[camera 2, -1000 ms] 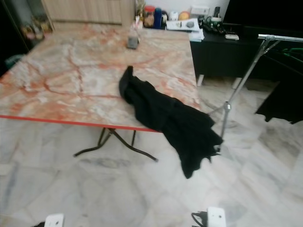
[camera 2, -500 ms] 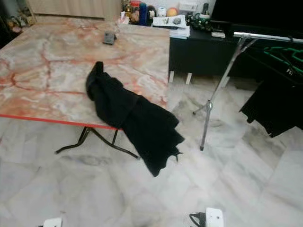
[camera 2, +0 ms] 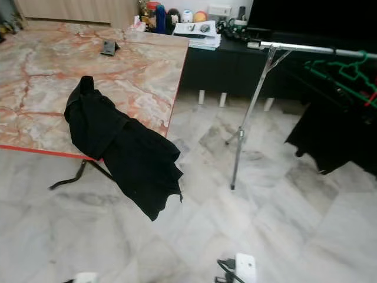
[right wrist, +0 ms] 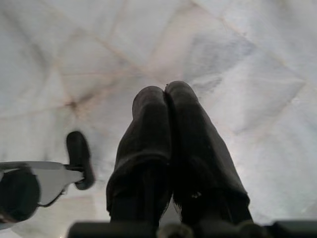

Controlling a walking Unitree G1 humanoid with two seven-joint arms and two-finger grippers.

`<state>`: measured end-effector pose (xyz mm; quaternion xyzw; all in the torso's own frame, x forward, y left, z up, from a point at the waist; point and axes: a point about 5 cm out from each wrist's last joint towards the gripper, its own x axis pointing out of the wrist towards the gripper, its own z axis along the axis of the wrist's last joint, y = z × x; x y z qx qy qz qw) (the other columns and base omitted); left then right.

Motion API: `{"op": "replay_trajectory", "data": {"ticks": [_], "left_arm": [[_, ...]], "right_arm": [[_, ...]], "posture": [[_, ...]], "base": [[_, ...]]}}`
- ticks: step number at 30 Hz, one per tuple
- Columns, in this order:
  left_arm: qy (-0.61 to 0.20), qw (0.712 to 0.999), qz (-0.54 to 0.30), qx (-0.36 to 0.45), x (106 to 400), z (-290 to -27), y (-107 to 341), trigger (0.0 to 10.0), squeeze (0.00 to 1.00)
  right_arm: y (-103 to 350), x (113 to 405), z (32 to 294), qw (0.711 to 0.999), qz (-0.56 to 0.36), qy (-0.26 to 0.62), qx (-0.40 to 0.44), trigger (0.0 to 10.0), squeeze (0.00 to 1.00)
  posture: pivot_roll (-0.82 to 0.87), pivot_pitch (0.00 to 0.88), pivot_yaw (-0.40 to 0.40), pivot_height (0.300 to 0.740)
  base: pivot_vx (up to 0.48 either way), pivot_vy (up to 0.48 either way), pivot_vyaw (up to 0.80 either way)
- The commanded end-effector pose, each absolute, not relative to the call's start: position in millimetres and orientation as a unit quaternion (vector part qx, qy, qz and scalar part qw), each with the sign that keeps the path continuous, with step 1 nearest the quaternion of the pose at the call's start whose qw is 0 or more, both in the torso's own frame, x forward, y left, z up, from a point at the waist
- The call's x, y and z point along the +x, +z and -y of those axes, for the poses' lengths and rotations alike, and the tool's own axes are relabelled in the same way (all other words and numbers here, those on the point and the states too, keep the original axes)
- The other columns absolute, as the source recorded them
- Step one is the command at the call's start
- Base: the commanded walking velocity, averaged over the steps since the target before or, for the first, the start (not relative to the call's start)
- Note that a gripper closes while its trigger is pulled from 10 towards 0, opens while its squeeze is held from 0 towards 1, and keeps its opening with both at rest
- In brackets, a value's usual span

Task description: Hang hanger

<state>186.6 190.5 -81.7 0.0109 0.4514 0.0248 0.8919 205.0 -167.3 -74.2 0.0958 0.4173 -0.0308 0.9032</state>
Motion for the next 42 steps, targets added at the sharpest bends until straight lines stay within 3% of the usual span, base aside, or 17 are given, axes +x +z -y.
{"op": "replay_trajectory", "data": {"ticks": [1, 7, 8, 9, 20, 30, 42], "left_arm": [[0.025, 0.884, -0.466, 0.015, 181, -188, -85, 10.0, 0.00], [0.021, 0.885, -0.465, 0.016, 190, -184, -82, 10.0, 0.00], [0.022, 0.885, -0.465, 0.017, 191, -185, -81, 10.0, 0.00], [0.022, 0.885, -0.465, 0.018, 192, -186, -81, 10.0, 0.00], [0.025, 0.889, -0.456, 0.023, 206, -193, -72, 10.0, 0.00], [0.009, 0.894, -0.447, 0.018, 231, -164, -62, 10.0, 0.00], [-0.002, 0.896, -0.443, 0.010, 240, -146, -57, 10.0, 0.00]], "right_arm": [[-78, 196, 177, 0.896, -0.431, -0.046, 0.094, 10.0, 0.00], [-78, 198, 177, 0.897, -0.430, -0.046, 0.098, 10.0, 0.00], [-77, 199, 176, 0.897, -0.429, -0.045, 0.098, 10.0, 0.93], [-77, 199, 177, 0.897, -0.429, -0.046, 0.096, 10.0, 1.00], [-77, 199, 176, 0.899, -0.425, -0.045, 0.100, 10.0, 1.00], [-76, 201, 178, 0.900, -0.421, -0.043, 0.098, 10.0, 1.00], [-75, 201, 180, 0.901, -0.421, -0.040, 0.092, 10.0, 1.00]], "posture": [[0.10, 0.163, -0.038, 0.740], [0.10, 0.166, -0.039, 0.740], [0.10, 0.166, -0.039, 0.740], [0.09, 0.165, -0.038, 0.740], [0.09, 0.164, -0.037, 0.740], [0.08, 0.156, -0.043, 0.740], [0.07, 0.140, -0.050, 0.740]], "base": [[0.000, -0.334, 0.00], [0.000, -0.333, 0.00], [0.000, -0.334, 0.00], [0.000, -0.334, 0.00], [0.000, -0.300, 0.00], [0.000, 0.000, 0.00], [0.000, 0.000, 0.00]]}}
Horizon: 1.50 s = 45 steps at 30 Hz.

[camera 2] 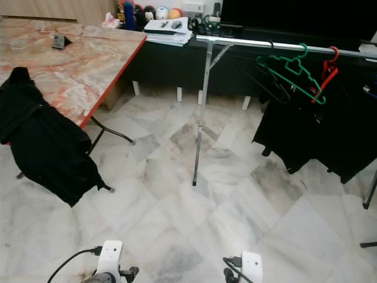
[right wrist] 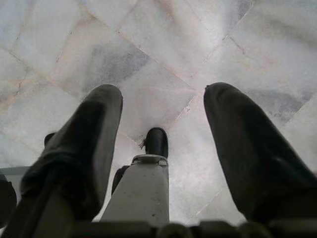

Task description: Hang hanger

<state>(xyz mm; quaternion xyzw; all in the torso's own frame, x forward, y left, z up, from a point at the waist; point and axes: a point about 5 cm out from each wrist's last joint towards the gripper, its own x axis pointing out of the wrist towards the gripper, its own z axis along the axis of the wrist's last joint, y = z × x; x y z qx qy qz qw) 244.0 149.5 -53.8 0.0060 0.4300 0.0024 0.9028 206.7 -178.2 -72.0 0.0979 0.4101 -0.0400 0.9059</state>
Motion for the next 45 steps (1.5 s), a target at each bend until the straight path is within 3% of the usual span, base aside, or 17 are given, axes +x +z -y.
{"op": "replay_trajectory", "data": {"ticks": [1, 2, 3, 18, 34, 45], "left_arm": [[-0.002, 0.895, -0.445, 0.011, 237, -150, -59, 10.0, 0.00], [-0.002, 0.895, -0.447, 0.012, 234, -153, -60, 10.0, 0.00], [-0.003, 0.894, -0.448, 0.014, 232, -155, -61, 10.0, 0.00], [0.000, 0.895, -0.445, 0.016, 237, -153, -58, 10.0, 0.00], [0.001, 0.896, -0.445, 0.009, 236, -153, -60, 10.0, 0.00], [-0.001, 0.894, -0.448, 0.009, 231, -153, -62, 10.0, 0.00]], "right_arm": [[-75, 201, 180, 0.902, -0.421, -0.042, 0.092, 10.0, 0.16], [-75, 202, 181, 0.902, -0.420, -0.043, 0.093, 10.0, 0.16], [-75, 202, 181, 0.902, -0.420, -0.045, 0.095, 10.0, 0.00], [-75, 202, 182, 0.899, -0.425, -0.053, 0.095, 10.0, 0.00], [-75, 201, 183, 0.900, -0.422, -0.055, 0.096, 10.0, 0.00], [-76, 200, 184, 0.900, -0.421, -0.058, 0.096, 10.0, 0.00]], "posture": [[0.07, 0.139, -0.051, 0.740], [0.07, 0.139, -0.051, 0.740], [0.07, 0.139, -0.052, 0.740], [0.07, 0.165, -0.055, 0.740], [0.07, 0.176, -0.054, 0.740], [0.07, 0.173, -0.055, 0.740]], "base": [[0.000, 0.000, 0.00], [0.000, 0.000, 0.00], [0.000, 0.000, 0.00], [0.097, -0.314, -0.24], [0.000, 0.000, 0.00], [0.346, 0.000, 0.00]]}}
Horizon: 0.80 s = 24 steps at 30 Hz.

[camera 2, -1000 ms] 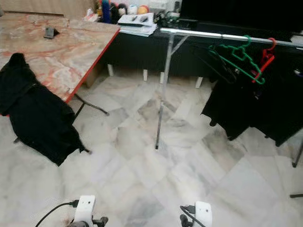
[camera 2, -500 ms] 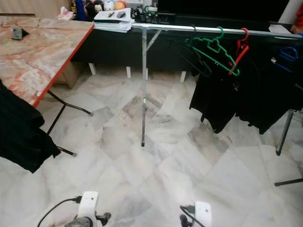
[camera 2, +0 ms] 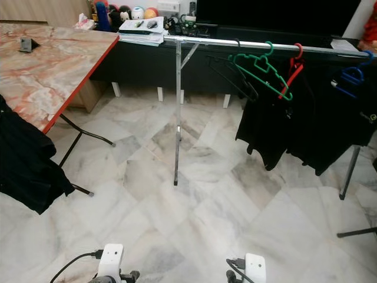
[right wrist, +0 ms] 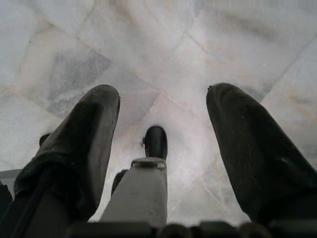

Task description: Hang hanger

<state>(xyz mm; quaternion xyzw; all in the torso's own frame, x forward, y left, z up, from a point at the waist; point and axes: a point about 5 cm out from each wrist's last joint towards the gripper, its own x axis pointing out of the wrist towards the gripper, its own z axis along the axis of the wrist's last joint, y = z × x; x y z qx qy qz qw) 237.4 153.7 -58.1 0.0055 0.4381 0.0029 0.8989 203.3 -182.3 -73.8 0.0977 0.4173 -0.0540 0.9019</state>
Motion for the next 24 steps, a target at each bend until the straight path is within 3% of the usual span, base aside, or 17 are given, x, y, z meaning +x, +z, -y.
{"op": "replay_trajectory", "data": {"ticks": [1, 24], "left_arm": [[-0.001, 0.894, -0.448, 0.009, 231.0, -153.1, -62.4, 10.0, 0.00], [-0.001, 0.893, -0.449, 0.005, 230.2, -152.5, -62.9, 10.0, 0.00]], "right_arm": [[-75.5, 199.6, 184.6, 0.900, -0.421, -0.058, 0.095, 10.0, 0.00], [-75.8, 198.9, 184.8, 0.900, -0.421, -0.059, 0.099, 10.0, 0.00]], "posture": [[0.07, 0.173, -0.055, 0.740], [0.07, 0.179, -0.055, 0.740]], "base": [[0.364, 0.000, 0.00], [0.373, 0.000, 0.00]]}}
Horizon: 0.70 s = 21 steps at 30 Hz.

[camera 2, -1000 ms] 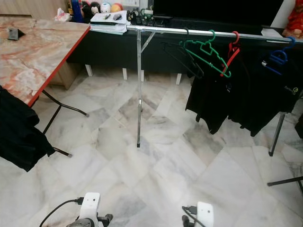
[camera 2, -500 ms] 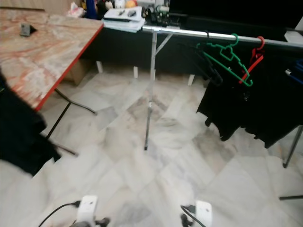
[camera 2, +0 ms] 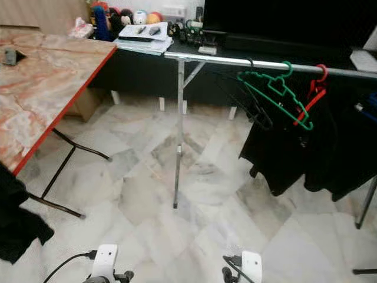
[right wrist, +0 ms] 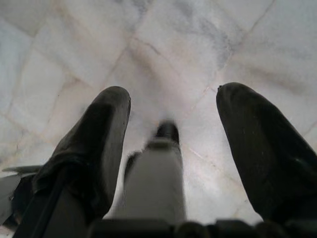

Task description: Hang hanger

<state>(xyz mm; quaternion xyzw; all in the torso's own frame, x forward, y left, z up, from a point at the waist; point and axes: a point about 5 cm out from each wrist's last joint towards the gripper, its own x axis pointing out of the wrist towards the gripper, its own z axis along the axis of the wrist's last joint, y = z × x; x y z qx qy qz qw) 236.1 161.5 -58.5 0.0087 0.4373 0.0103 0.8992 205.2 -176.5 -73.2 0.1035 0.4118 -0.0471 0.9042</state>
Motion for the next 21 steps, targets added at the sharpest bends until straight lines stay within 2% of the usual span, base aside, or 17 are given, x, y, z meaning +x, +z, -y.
{"op": "replay_trajectory", "data": {"ticks": [1, 21], "left_arm": [[-0.001, 0.893, -0.449, 0.005, 230.2, -152.4, -62.9, 10.0, 0.00], [-0.003, 0.895, -0.446, 0.005, 233.6, -150.1, -60.8, 10.0, 0.00]], "right_arm": [[-75.8, 199.0, 184.8, 0.900, -0.420, -0.059, 0.099, 10.0, 0.00], [-74.3, 201.7, 183.3, 0.903, -0.415, -0.055, 0.102, 10.0, 0.00]], "posture": [[0.07, 0.178, -0.056, 0.740], [0.07, 0.171, -0.055, 0.740]], "base": [[0.379, 0.000, 0.00], [0.382, 0.000, 0.00]]}}
